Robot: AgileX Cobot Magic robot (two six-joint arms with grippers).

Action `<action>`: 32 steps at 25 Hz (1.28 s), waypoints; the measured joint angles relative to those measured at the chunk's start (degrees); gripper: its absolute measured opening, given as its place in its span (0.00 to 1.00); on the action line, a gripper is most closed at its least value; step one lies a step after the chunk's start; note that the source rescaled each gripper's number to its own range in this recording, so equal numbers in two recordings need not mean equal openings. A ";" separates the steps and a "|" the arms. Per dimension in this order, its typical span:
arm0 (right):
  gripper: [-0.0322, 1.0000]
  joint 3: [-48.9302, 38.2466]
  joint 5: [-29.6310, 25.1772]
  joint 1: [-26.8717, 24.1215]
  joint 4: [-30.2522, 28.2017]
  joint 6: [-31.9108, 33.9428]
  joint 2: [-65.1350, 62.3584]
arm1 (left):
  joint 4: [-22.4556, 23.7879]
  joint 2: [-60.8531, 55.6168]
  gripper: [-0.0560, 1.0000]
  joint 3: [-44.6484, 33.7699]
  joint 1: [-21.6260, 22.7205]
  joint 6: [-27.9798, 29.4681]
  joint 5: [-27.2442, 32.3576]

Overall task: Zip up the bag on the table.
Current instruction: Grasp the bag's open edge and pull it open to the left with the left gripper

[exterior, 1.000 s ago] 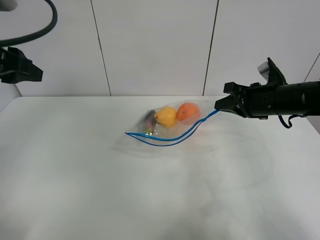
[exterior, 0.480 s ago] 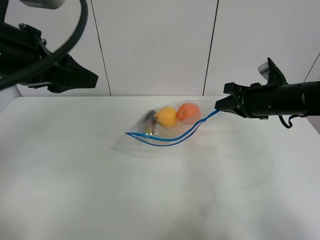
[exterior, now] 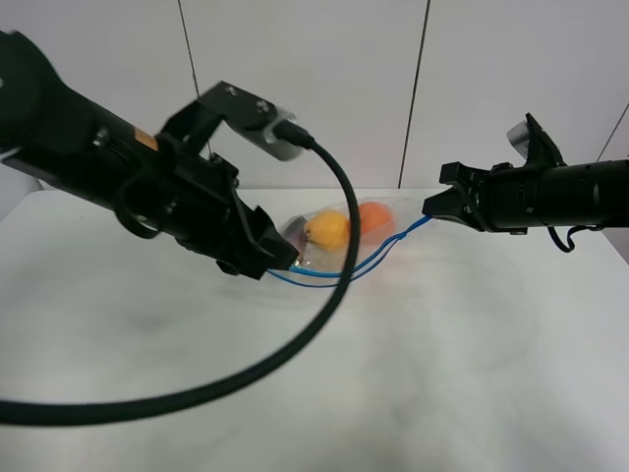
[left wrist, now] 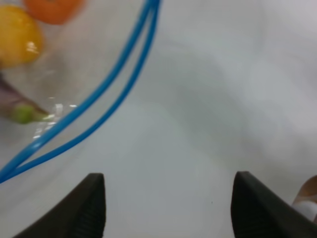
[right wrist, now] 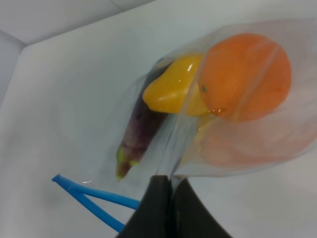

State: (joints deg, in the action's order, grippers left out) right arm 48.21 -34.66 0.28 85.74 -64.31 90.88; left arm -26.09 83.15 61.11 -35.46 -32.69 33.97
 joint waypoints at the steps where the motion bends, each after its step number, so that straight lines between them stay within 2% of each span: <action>1: 0.03 0.00 0.00 0.00 0.00 0.00 0.00 | 0.00 1.36 1.00 0.00 -0.64 -0.38 -0.98; 7: 0.03 0.00 0.02 0.00 -0.05 0.00 0.00 | 0.00 7.71 1.00 1.98 -3.76 -2.47 -4.73; 15: 0.03 0.00 0.36 0.00 -0.47 0.00 0.00 | 0.00 15.95 1.00 9.14 -4.40 -3.09 -4.69; 20: 0.03 0.00 0.59 0.00 -0.72 0.00 0.00 | 0.00 17.43 1.00 11.19 -4.72 -4.31 -5.07; 27: 0.03 0.00 -0.29 0.00 -0.89 0.00 0.00 | 0.00 17.48 1.00 11.63 -6.68 -5.66 -10.85; 32: 0.03 0.00 -0.29 0.00 -0.89 0.00 0.00 | 0.41 20.90 1.00 15.69 -6.68 -5.21 -10.24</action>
State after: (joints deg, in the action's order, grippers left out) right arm 48.21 -34.95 0.28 84.85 -64.31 90.88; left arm -25.67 104.05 76.80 -42.15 -37.90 23.73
